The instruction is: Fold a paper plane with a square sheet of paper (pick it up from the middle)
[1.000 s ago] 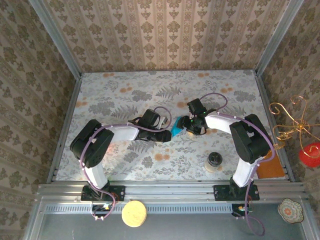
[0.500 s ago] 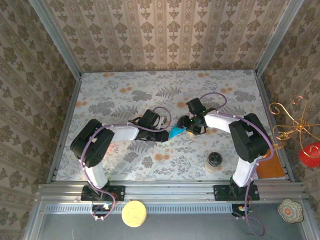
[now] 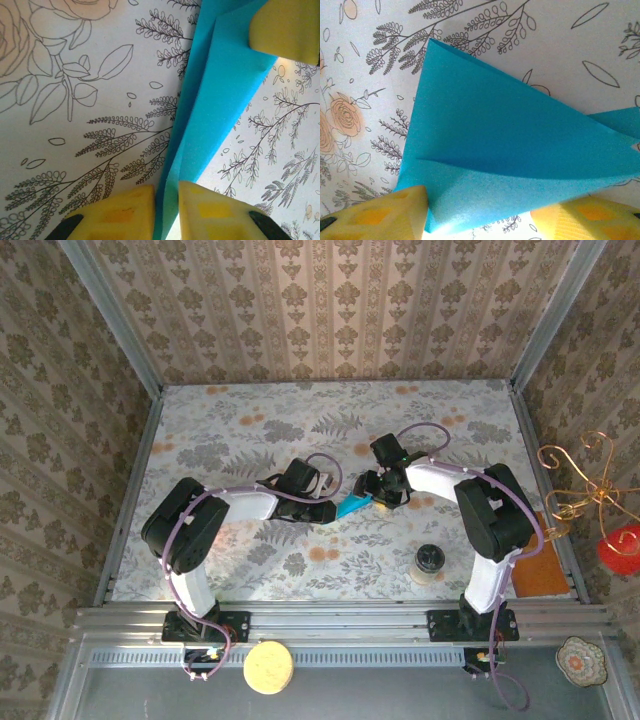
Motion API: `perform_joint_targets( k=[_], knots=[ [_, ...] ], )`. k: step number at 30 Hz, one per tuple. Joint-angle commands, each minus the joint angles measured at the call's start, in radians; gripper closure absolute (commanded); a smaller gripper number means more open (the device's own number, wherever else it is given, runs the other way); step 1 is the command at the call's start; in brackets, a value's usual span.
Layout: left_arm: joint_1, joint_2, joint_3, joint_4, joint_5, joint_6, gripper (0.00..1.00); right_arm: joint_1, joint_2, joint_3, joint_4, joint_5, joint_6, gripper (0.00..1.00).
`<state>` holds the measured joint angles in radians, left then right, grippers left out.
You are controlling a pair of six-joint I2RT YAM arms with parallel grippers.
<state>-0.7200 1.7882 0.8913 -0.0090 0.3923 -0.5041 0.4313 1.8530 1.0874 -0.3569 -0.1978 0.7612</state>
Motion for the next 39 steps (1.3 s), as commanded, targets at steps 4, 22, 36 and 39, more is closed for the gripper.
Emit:
perform_joint_targets(
  k=[4,22,36,39],
  knots=[
    [-0.010,0.049,0.002,-0.046,-0.003,0.008,0.79,0.018,0.150,-0.035,0.062,0.075,-0.025,0.38],
    [-0.022,-0.116,0.047,-0.012,-0.002,-0.032,0.69,0.020,0.140,-0.037,0.071,0.049,-0.033,0.38],
    [-0.039,0.058,0.165,-0.024,0.038,-0.066,0.89,0.018,0.146,-0.039,0.076,0.038,-0.034,0.42],
    [-0.038,0.072,0.167,-0.025,0.043,-0.071,0.90,0.018,0.150,-0.036,0.076,0.035,-0.034,0.43]
  ],
)
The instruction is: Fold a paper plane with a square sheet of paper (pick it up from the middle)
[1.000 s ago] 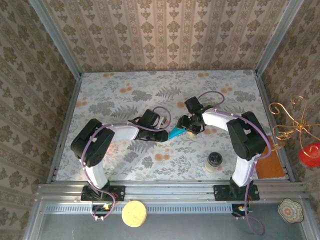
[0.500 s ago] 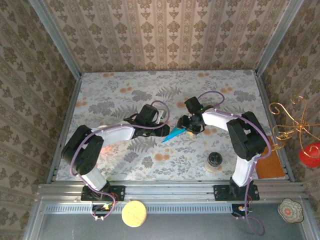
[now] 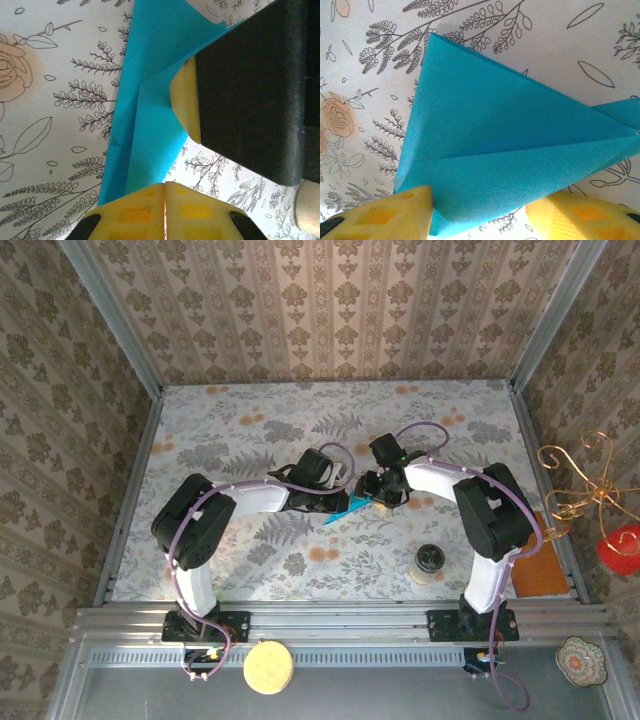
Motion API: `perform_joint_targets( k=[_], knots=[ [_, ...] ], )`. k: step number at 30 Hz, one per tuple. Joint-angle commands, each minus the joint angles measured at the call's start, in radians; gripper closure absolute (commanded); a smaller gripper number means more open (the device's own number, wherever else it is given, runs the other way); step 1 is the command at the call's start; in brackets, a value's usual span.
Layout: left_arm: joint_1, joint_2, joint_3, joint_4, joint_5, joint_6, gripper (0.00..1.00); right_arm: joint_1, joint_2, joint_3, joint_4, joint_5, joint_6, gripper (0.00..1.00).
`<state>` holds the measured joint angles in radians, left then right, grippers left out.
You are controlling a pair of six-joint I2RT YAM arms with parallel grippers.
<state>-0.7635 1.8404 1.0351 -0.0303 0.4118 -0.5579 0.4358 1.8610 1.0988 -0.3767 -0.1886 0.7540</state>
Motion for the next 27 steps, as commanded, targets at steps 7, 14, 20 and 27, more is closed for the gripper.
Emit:
perform_joint_targets(
  k=[7,14,20,27],
  knots=[
    [0.011,0.042,0.020,-0.018,0.011,-0.023,0.92,0.014,0.144,-0.045,0.093,0.025,-0.030,0.43],
    [0.019,0.056,0.021,-0.019,0.002,-0.027,0.93,0.014,0.143,-0.041,0.093,0.023,-0.033,0.42],
    [0.021,0.066,0.023,-0.018,0.005,-0.028,0.93,0.014,0.141,-0.045,0.091,0.020,-0.045,0.43],
    [0.023,0.074,0.021,-0.020,0.001,-0.033,0.94,0.014,0.160,-0.043,0.090,0.025,-0.045,0.44]
  ],
)
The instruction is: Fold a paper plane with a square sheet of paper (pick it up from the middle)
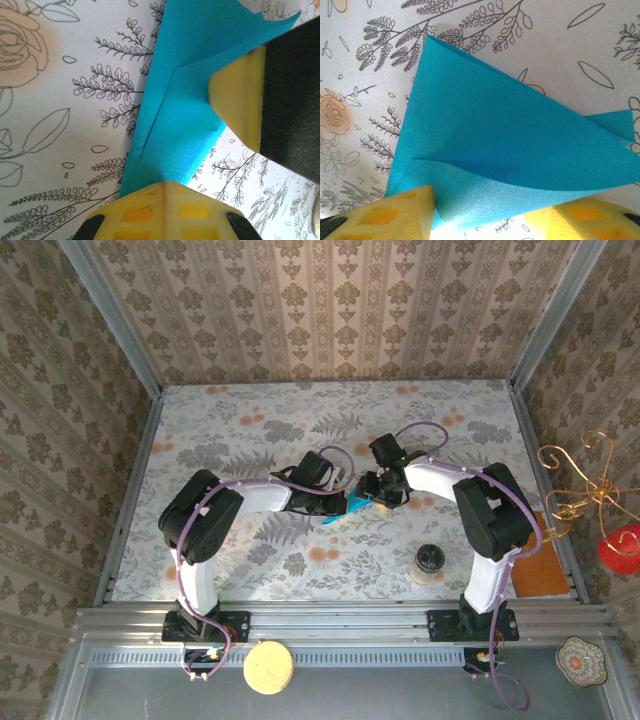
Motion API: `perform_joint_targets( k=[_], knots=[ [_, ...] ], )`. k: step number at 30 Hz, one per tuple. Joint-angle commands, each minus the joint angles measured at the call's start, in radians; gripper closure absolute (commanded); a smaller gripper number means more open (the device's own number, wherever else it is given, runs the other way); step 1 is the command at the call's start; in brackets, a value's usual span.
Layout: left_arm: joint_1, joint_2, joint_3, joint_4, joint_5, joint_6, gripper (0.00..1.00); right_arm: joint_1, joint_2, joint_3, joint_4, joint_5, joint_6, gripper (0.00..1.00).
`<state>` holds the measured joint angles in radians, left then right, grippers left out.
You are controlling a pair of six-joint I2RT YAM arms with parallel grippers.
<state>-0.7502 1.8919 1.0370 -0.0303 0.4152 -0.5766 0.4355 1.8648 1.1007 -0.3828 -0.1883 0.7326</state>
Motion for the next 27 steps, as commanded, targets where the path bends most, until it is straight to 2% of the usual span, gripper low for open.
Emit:
perform_joint_targets(
  k=[1,12,19,27],
  knots=[
    [0.011,0.021,0.017,-0.019,-0.003,-0.015,0.94,0.014,0.160,-0.044,0.095,0.026,-0.022,0.44],
    [0.016,0.005,0.012,-0.020,-0.006,-0.024,0.94,0.011,0.156,-0.037,0.096,0.005,-0.045,0.42],
    [0.026,0.000,0.006,-0.019,-0.003,-0.027,0.93,-0.013,0.097,-0.082,0.176,-0.109,-0.121,0.34],
    [0.026,0.010,-0.003,-0.001,0.005,-0.039,0.93,-0.017,0.065,-0.117,0.190,-0.127,-0.175,0.29]
  ],
)
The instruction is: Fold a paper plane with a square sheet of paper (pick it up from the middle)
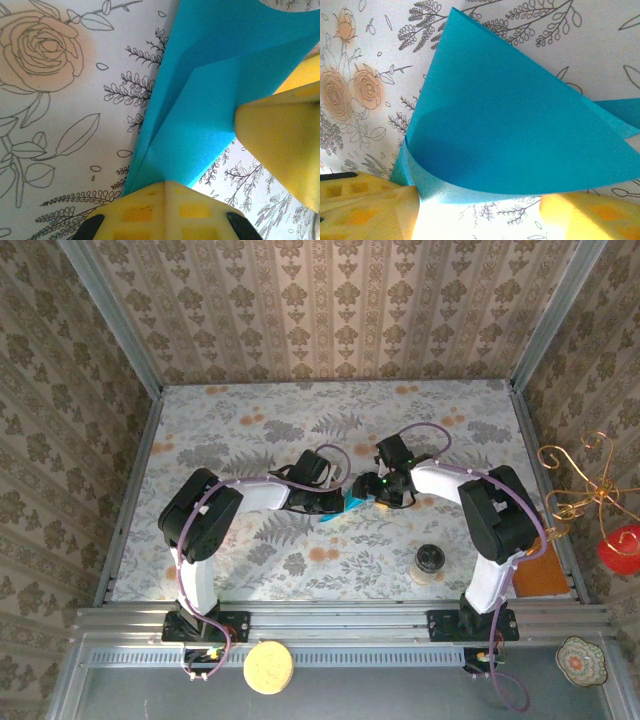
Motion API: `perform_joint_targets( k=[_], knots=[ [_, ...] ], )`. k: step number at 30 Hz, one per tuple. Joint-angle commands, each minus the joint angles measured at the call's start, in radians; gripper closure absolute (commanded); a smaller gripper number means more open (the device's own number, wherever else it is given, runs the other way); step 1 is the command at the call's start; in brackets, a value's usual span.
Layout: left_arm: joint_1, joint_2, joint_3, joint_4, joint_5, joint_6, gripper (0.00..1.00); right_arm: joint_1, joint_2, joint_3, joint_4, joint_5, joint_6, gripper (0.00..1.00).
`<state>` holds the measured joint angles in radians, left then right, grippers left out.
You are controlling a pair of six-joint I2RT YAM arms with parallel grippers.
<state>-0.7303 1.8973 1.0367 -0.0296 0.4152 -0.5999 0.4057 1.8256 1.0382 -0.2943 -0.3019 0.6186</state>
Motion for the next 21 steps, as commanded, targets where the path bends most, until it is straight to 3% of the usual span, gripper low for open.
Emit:
perform_joint_targets(
  k=[1,10,21],
  knots=[
    [0.009,0.003,-0.003,-0.002,0.004,-0.015,0.93,0.014,0.106,-0.056,0.100,-0.009,-0.062,0.29],
    [0.008,-0.025,-0.006,-0.002,0.011,-0.011,0.92,0.023,0.189,0.041,-0.043,0.136,-0.026,0.36],
    [-0.004,-0.064,-0.005,0.017,0.023,0.009,0.85,0.048,0.281,0.144,-0.144,0.186,-0.002,0.35]
  ],
)
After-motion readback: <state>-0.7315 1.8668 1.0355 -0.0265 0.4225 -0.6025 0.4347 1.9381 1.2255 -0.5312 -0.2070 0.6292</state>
